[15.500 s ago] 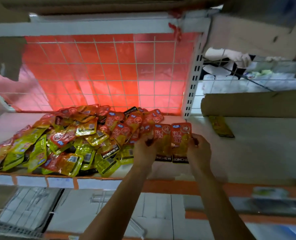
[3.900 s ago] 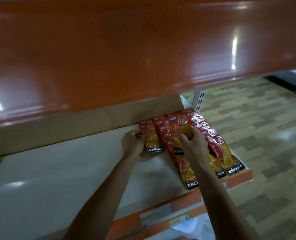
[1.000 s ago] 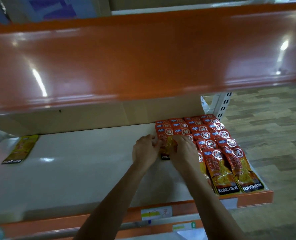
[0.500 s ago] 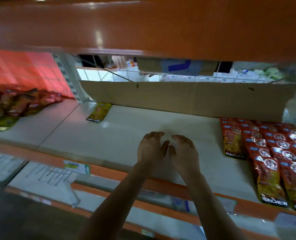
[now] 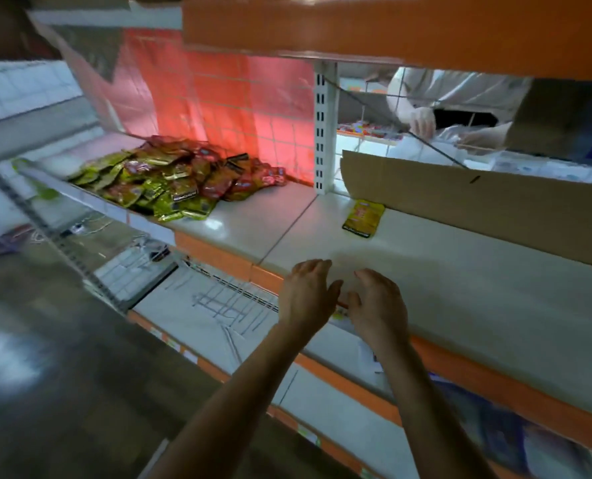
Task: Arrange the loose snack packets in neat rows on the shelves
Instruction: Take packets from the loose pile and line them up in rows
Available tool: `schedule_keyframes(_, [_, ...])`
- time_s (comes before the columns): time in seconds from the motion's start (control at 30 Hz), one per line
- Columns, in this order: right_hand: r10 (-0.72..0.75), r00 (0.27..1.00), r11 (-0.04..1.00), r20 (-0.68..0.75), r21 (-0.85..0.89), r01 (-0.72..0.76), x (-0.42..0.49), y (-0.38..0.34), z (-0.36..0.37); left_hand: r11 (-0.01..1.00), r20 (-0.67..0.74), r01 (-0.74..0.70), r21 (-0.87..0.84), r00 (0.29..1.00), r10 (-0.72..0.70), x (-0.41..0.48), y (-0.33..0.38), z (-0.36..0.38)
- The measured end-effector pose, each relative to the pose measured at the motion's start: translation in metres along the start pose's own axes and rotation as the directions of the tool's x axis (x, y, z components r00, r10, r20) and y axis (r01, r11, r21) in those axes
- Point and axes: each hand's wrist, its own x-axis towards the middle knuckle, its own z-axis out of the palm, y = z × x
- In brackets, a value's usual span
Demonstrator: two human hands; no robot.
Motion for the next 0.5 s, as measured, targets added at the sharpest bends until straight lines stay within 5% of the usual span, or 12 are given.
schedule_keyframes(0.5, [-0.107, 0.987, 0.973, 0.121, 0.216, 0.079, 0.076, -0.112, 0.074, 0.974, -0.081, 0.224, 0.038, 0.972, -0.22, 0.048, -0.125, -0.045])
